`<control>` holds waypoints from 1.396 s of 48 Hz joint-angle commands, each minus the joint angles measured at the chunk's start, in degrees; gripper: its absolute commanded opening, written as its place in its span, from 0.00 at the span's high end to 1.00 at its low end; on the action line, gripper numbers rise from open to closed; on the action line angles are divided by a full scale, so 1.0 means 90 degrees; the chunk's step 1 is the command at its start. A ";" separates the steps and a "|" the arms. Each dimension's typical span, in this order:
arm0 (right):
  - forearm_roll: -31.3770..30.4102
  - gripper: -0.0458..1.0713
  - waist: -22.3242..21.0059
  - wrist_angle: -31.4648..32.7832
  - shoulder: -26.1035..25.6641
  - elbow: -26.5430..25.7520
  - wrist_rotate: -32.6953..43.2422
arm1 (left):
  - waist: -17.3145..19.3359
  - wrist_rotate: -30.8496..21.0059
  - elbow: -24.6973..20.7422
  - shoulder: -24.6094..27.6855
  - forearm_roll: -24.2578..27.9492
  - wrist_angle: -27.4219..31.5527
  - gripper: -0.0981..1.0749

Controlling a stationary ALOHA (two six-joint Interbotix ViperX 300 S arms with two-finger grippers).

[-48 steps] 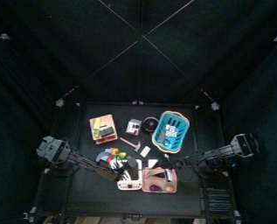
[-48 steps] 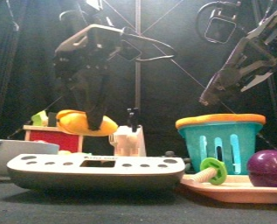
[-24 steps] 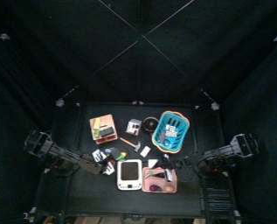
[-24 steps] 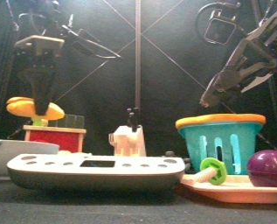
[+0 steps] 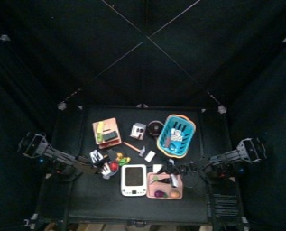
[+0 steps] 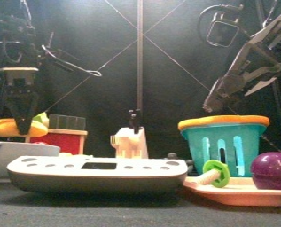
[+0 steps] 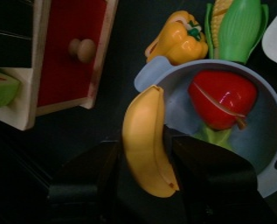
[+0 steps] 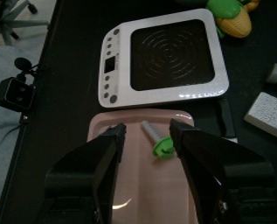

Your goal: Place banana in bowl

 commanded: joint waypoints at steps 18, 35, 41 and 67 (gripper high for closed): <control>-0.0020 0.22 -0.0049 -0.0029 -0.0049 -0.0098 -0.0020 | 0.0020 0.0029 0.0098 0.0059 0.0068 -0.0557 0.26; -0.0020 0.22 -0.0049 -0.0029 0.0000 -0.0098 -0.0020 | 0.0020 0.0029 0.0117 0.0059 0.0059 -0.0576 0.17; -0.0020 0.22 -0.0049 -0.0029 0.0000 -0.0088 -0.0020 | 0.0029 0.0020 0.0088 0.0059 0.0059 -0.0576 0.12; -0.0029 0.22 -0.0049 -0.0020 0.0000 -0.0088 -0.0020 | 0.0078 -0.0029 -0.0059 0.0039 0.0049 -0.0410 0.12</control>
